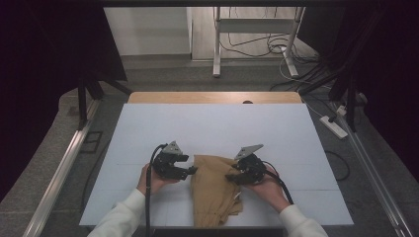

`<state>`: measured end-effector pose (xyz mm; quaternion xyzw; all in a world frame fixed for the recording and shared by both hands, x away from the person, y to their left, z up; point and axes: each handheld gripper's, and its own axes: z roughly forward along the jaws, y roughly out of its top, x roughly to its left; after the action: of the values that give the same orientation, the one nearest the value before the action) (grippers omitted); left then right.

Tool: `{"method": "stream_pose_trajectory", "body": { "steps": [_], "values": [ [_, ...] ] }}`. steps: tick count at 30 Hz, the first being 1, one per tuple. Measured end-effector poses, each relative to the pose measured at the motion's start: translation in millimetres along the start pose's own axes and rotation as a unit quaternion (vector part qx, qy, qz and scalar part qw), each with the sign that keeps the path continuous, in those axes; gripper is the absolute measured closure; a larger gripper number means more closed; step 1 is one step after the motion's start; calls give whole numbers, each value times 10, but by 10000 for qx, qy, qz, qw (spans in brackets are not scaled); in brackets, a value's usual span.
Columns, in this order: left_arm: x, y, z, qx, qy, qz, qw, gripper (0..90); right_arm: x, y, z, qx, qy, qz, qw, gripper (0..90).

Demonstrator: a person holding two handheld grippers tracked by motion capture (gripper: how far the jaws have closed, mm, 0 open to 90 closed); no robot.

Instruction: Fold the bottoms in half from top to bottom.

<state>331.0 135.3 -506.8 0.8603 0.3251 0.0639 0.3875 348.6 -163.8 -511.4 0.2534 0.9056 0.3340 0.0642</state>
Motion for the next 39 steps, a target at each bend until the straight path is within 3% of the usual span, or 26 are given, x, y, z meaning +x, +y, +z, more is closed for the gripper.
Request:
{"method": "stream_pose_trajectory", "body": {
  "steps": [2,4,9,11,15,18,21,25,28,31,35,39],
  "values": [
    [1,1,-6,-14,11,1,10000,354,5,9,-45,-79,70,-52,9999,737],
    [6,1,-9,-21,9,-4,10000,353,24,17,-71,-101,86,-115,9998,792],
    [8,1,-12,-10,6,11,10000,350,28,66,-139,-225,26,-258,9994,809],
    [10,4,-17,-15,8,4,10000,350,3,107,-201,-353,-115,-291,9989,813],
    [14,5,-20,-18,20,-6,10000,346,-115,188,-268,-569,-283,-204,9978,816],
    [16,1,-19,-10,13,-9,10000,344,-217,213,-210,-570,-341,-118,9977,815],
    [25,-1,-15,1,14,-7,10000,340,-240,192,-93,-369,-283,-67,9989,807],
    [35,-10,-8,8,24,-68,10000,328,-250,170,-21,-296,-373,-27,9989,721],
    [36,-8,-26,-40,20,-129,9999,310,-257,150,19,-311,-438,104,9985,526],
    [49,-2,-49,-139,27,-282,9995,282,-283,153,-54,-524,-415,295,9973,388],
    [79,12,-66,-253,48,-558,9981,252,-340,137,-191,-757,-349,528,9951,337],
    [86,40,-48,-253,87,-714,9971,216,-397,88,-207,-744,-263,747,9941,294]
  ]
}}
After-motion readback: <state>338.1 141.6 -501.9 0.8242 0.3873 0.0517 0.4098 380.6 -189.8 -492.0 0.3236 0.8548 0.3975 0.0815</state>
